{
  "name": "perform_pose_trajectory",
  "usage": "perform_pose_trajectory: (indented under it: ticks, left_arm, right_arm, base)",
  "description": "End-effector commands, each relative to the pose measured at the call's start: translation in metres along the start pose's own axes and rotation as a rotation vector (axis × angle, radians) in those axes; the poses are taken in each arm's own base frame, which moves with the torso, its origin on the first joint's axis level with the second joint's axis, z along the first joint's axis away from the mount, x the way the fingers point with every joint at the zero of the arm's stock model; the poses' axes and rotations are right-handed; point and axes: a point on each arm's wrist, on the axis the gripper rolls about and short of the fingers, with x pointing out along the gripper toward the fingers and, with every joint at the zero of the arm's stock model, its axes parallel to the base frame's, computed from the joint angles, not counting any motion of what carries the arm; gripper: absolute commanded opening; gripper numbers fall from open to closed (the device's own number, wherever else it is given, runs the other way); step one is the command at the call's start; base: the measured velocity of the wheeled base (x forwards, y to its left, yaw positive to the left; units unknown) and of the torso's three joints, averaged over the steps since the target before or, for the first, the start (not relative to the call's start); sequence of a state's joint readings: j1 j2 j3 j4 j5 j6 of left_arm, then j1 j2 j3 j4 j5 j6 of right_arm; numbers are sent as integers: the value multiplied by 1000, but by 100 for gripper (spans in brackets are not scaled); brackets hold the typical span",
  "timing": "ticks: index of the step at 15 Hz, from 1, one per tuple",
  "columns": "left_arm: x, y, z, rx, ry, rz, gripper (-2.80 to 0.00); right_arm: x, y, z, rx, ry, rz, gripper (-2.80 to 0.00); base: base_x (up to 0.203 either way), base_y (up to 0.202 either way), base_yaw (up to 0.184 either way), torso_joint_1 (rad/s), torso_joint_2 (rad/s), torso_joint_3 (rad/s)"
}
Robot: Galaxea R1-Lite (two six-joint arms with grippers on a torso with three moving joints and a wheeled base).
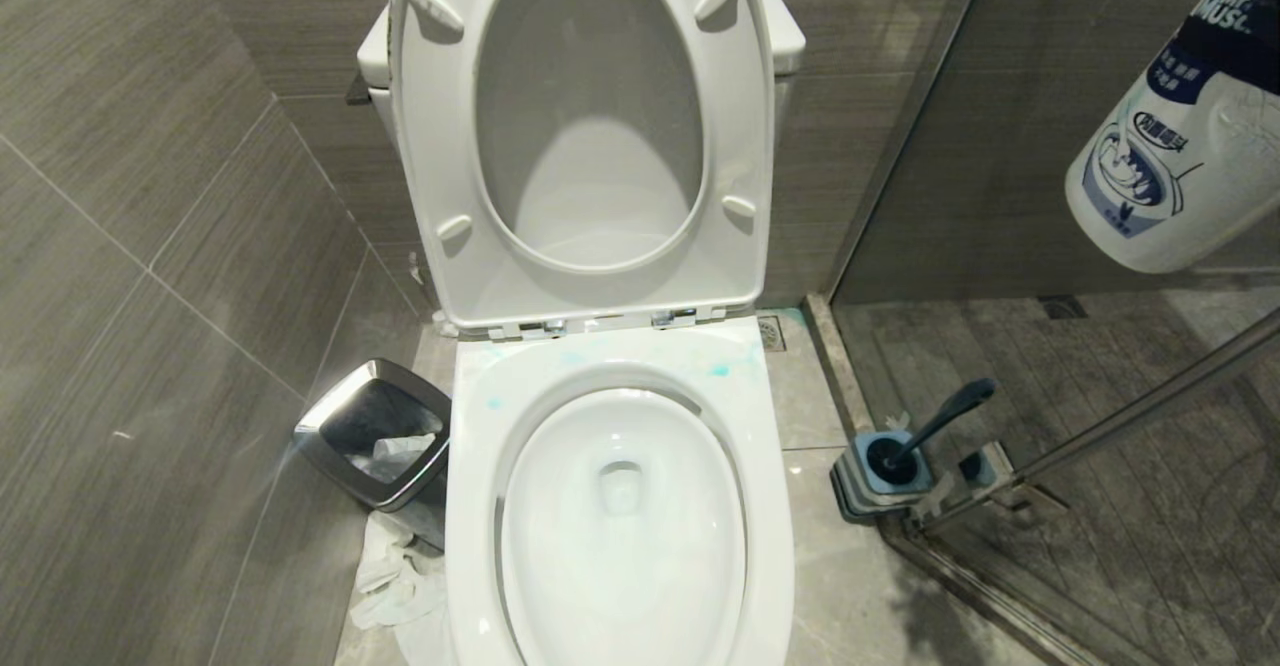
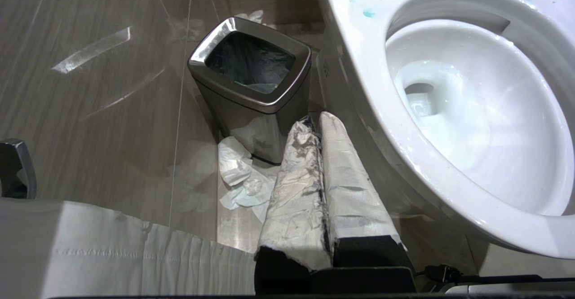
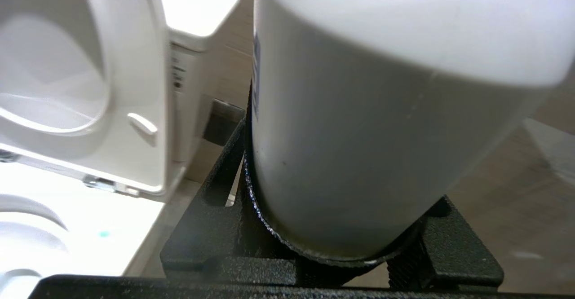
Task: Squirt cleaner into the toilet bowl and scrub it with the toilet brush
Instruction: Pour in the cleaning agent
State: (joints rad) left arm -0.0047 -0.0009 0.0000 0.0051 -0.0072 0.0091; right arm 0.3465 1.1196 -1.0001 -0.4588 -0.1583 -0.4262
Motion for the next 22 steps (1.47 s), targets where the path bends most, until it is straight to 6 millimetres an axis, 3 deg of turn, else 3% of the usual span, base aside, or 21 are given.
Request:
perform_pose_trajectory:
  ticks: [1, 5, 10, 12, 22]
  left_arm:
    - [0, 0, 0, 0, 0, 0, -280]
    - [0, 0, 0, 0, 0, 1, -280]
    - [0, 0, 0, 0, 0, 1, -280]
    - [0, 0, 0, 0, 0, 1, -280]
    - [0, 0, 0, 0, 0, 1, -280]
  right_arm:
    - [16, 15, -10, -1, 39, 49, -280]
    - [35, 53, -19, -85, 141, 48, -280]
    - [45, 130, -27, -256, 271, 105, -280]
    - [53, 152, -32, -342, 309, 108, -280]
    - [87, 200, -56, -912, 340, 208, -280]
  base:
    - [0, 0, 0, 2, 5, 85]
    - [0, 0, 0, 0, 2, 18]
    - [0, 0, 0, 0, 0, 0]
    - [0, 0, 0, 0, 0, 0]
    - [0, 0, 0, 0, 0, 0]
